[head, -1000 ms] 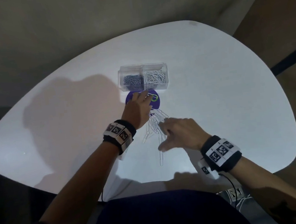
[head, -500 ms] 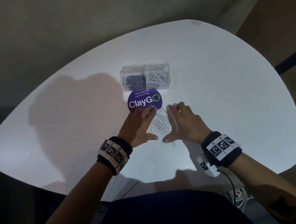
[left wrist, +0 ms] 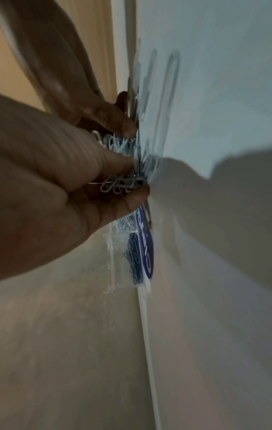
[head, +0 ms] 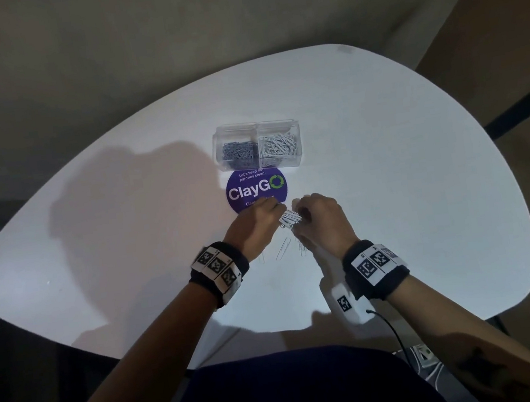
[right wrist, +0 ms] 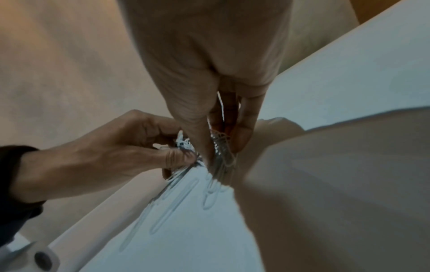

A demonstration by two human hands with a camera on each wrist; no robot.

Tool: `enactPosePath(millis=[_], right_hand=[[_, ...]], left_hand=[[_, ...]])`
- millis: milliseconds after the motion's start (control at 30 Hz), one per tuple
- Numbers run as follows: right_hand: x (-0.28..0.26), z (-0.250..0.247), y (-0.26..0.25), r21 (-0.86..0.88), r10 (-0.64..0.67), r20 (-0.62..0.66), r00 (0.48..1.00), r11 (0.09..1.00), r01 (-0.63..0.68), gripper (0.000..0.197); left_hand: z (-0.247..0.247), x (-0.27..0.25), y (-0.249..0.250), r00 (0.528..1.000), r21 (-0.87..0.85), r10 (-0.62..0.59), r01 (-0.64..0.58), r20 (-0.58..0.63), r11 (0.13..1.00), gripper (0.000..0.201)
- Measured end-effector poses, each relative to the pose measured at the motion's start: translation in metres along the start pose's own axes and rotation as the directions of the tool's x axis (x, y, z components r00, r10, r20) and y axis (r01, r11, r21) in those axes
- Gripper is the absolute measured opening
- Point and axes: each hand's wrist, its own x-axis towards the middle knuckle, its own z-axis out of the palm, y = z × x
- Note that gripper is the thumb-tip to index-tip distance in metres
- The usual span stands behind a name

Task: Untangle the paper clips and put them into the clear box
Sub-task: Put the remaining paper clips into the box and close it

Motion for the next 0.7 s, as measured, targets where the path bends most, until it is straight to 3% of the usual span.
enactPosePath(millis=[233, 367, 500, 700], right_hand=[[0.006, -0.015, -0.009, 0.204, 0.004, -0.014, 1.0, 0.979, -0.001, 0.024], [0.018, -0.04, -0.024, 0.249, -0.039, -0.083, 0.996, 0.967, 0.058, 0.019], [0.038, -0.071, -0.041, 0.265, -0.066, -0.139, 0.988, 0.959, 0.101, 0.019], [0.09, -0.099, -0.052, 0.217, -0.037, -0.178, 0.983, 0.973, 0.076, 0.021]], left_hand=[[-0.021, 0.008, 0.001, 0.975, -0.268, -0.222, 0.212, -0.006, 0.94, 0.008], [-0.053, 0.018, 0.008, 0.966, -0.22, -0.18, 0.138, -0.185, 0.966, 0.009], [-0.078, 0.042, 0.009, 0.907, -0.518, -0.371, 0.225, -0.197, 0.826, 0.009], [-0.092, 0.1, -0.014, 0.854, -0.362, -0.484, 0.398, -0.188, 0.843, 0.01]])
